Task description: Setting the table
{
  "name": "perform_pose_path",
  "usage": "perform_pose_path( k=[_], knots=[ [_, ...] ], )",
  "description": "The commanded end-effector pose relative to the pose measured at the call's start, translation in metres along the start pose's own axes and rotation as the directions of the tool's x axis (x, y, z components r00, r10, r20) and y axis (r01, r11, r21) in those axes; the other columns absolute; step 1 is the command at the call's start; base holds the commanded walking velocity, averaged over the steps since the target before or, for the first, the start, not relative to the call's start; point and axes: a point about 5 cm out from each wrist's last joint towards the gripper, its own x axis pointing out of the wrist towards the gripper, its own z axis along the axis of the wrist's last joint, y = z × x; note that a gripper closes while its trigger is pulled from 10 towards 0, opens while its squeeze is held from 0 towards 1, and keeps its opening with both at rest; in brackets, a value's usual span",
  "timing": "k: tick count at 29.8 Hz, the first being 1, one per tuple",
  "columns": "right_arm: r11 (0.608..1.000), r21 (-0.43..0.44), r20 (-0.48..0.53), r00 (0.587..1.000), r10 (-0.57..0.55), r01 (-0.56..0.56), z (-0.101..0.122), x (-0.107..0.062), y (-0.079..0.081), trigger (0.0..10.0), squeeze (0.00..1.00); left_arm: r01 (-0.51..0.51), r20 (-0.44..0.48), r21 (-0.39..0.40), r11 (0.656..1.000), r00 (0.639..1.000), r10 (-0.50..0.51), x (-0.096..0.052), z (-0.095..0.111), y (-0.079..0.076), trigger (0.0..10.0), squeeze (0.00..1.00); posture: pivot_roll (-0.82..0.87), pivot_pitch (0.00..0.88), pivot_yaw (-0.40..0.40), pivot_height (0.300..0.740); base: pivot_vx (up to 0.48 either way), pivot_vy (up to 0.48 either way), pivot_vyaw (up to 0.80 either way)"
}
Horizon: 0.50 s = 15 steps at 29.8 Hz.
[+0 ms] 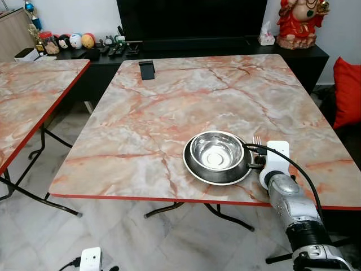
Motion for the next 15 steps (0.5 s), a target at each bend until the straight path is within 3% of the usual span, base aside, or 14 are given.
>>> perform_pose_path(
  k=[1, 9, 15],
  knots=[
    [1.000, -0.002, 0.013, 1.000, 0.002, -0.002, 0.003, 0.001, 0.003, 10.0, 0.00, -0.019, -0.019, -0.013, 1.000, 1.000, 0.019, -0.002, -0.004, 0.010, 10.0, 0.00, -0.09, 0.000, 0.076, 0.740, 0.000, 0.000, 0.00],
    [1.000, -0.003, 0.011, 1.000, -0.005, 0.005, -0.001, 0.002, 0.002, 10.0, 0.00, -0.017, -0.014, -0.009, 1.000, 1.000, 0.017, -0.001, 0.003, 0.011, 10.0, 0.00, -0.08, 0.000, 0.078, 0.740, 0.000, 0.000, 0.00],
    [1.000, -0.009, 0.010, 1.000, -0.013, 0.013, -0.002, 0.003, 0.002, 10.0, 0.00, -0.018, -0.039, -0.012, 1.000, 0.999, 0.018, -0.007, -0.018, 0.011, 10.0, 0.00, -0.08, 0.000, 0.079, 0.740, 0.000, 0.000, 0.00]
  ],
)
